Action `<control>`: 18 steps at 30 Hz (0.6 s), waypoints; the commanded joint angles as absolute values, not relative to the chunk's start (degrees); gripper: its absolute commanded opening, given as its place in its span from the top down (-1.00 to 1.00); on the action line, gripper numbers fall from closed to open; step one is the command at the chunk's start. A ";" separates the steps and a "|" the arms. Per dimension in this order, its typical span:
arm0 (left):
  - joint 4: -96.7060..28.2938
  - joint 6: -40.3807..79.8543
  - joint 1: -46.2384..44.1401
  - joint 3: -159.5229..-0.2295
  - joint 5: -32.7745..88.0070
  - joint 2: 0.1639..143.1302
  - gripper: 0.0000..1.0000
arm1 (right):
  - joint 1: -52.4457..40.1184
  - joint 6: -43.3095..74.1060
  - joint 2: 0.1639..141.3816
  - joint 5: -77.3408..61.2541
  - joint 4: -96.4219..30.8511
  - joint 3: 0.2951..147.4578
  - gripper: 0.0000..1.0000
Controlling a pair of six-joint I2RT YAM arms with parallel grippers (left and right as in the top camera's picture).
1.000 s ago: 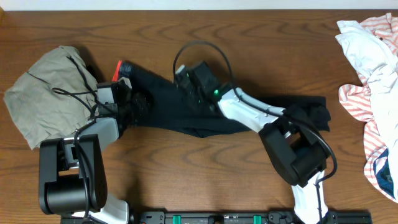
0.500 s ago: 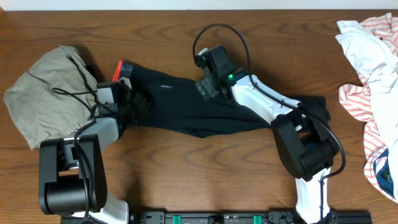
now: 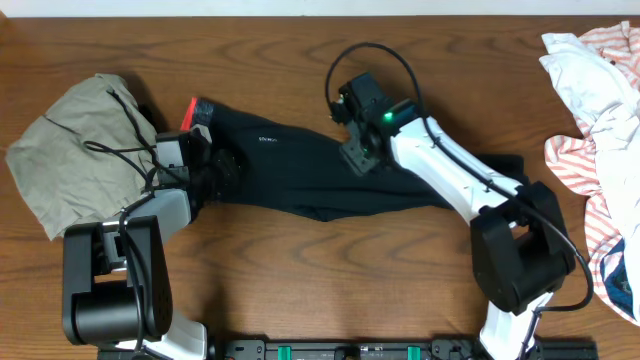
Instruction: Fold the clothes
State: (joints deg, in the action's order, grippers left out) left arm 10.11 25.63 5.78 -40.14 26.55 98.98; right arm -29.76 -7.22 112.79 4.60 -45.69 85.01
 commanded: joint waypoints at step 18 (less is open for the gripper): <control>8.99 25.06 5.98 -39.62 23.27 99.11 0.19 | -26.81 -11.44 112.62 -1.93 -47.20 80.44 -0.15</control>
